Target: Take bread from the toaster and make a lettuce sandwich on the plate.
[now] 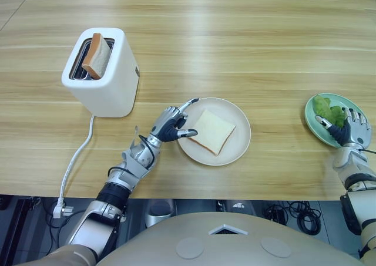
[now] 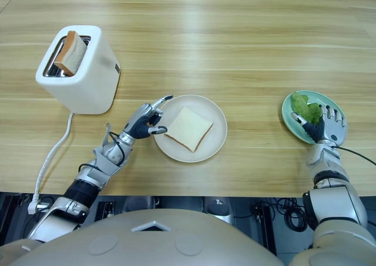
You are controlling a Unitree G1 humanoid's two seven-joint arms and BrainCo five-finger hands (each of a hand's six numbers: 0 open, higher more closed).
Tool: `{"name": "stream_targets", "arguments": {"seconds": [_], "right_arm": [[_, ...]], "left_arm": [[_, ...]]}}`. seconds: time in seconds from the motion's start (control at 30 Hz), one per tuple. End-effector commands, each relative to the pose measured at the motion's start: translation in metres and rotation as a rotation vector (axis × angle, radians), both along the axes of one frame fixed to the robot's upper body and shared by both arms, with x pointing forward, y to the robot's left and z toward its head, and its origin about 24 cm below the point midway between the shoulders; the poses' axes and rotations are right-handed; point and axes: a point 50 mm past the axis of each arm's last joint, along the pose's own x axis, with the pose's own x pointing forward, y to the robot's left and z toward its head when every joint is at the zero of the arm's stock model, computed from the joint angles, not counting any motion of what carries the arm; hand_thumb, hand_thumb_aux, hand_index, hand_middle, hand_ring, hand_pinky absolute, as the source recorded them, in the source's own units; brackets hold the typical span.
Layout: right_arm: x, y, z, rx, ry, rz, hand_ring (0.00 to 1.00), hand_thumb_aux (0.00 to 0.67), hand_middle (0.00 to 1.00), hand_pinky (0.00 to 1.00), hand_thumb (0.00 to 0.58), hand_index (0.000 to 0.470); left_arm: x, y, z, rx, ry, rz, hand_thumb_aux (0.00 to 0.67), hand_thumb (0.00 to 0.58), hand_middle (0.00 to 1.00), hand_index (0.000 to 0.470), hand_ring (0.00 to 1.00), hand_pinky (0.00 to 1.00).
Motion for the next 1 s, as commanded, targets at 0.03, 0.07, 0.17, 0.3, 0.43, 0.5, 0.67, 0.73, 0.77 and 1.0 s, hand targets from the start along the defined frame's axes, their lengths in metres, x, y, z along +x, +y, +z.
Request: {"name": "stream_targets", "arguments": {"seconds": [0.03, 0.07, 0.17, 0.3, 0.43, 0.5, 0.67, 0.73, 0.77, 1.0], "right_arm": [[0.003, 0.001, 0.002, -0.019, 0.005, 0.009, 0.0, 0.67, 0.0, 0.0, 0.58, 0.46], [0.003, 0.0, 0.003, -0.028, -0.005, 0.013, 0.0, 0.67, 0.0, 0.0, 0.58, 0.46], [0.005, 0.001, 0.006, -0.048, -0.03, 0.024, 0.0, 0.67, 0.0, 0.0, 0.58, 0.46], [0.005, -0.001, 0.01, -0.061, -0.056, 0.021, 0.0, 0.67, 0.0, 0.0, 0.58, 0.46], [0.004, -0.003, 0.01, -0.065, -0.054, 0.017, 0.0, 0.67, 0.0, 0.0, 0.58, 0.46], [0.004, -0.002, 0.011, -0.071, -0.068, 0.023, 0.0, 0.67, 0.0, 0.0, 0.58, 0.46], [0.011, 0.002, 0.019, -0.101, -0.154, 0.073, 0.0, 0.67, 0.0, 0.0, 0.58, 0.46], [0.017, 0.009, 0.025, -0.118, -0.226, 0.13, 0.0, 0.67, 0.0, 0.0, 0.58, 0.46], [0.021, 0.016, 0.029, -0.12, -0.278, 0.176, 0.0, 0.67, 0.0, 0.0, 0.58, 0.46], [0.036, 0.098, 0.049, 0.052, -0.537, 0.55, 0.0, 0.67, 0.0, 0.0, 0.58, 0.46]], "left_arm": [[-0.003, 0.004, 0.017, -0.037, -0.068, 0.02, 0.0, 0.0, 0.9, 0.0, 0.9, 0.9], [-0.003, 0.005, 0.02, -0.045, -0.076, 0.024, 0.0, 0.0, 0.9, 0.0, 0.9, 0.9], [-0.004, 0.009, 0.022, -0.054, -0.082, 0.044, 0.0, 0.0, 0.9, 0.0, 0.9, 0.9], [-0.004, 0.014, 0.021, -0.067, -0.078, 0.072, 0.0, 0.0, 0.9, 0.0, 0.9, 0.9], [-0.005, 0.018, 0.02, -0.069, -0.076, 0.092, 0.0, 0.0, 0.9, 0.0, 0.9, 0.9], [-0.005, 0.02, 0.02, -0.068, -0.075, 0.1, 0.0, 0.0, 0.91, 0.0, 0.91, 0.91], [-0.003, 0.026, 0.021, -0.066, -0.085, 0.13, 0.0, 0.0, 0.9, 0.0, 0.9, 0.9], [0.0, 0.031, 0.025, -0.078, -0.103, 0.152, 0.0, 0.0, 0.91, 0.0, 0.91, 0.91], [0.001, 0.033, 0.027, -0.088, -0.114, 0.167, 0.0, 0.0, 0.9, 0.0, 0.9, 0.9], [0.004, 0.047, 0.031, -0.117, -0.142, 0.246, 0.0, 0.0, 0.91, 0.0, 0.91, 0.91]]}}
